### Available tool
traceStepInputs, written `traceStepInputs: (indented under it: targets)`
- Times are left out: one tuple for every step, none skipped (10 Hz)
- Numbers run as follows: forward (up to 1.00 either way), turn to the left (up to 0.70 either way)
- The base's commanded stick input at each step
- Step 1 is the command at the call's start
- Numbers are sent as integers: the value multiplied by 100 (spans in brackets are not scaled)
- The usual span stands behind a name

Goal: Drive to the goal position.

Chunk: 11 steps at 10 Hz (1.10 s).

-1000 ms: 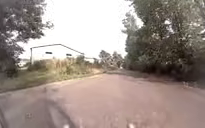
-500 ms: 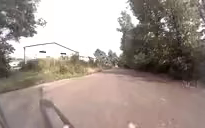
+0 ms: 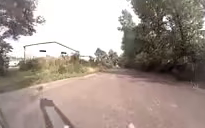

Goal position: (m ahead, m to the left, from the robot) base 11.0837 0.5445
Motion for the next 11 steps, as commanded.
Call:
traceStepInputs:
  targets:
    - [70, 0]
    - [70, 0]
    - [70, 0]
    - [70, 0]
    - [70, -14]
    - [70, -33]
    - [70, -35]
    - [70, -34]
    - [70, -34]
    - [70, -25]
    - [70, 0]
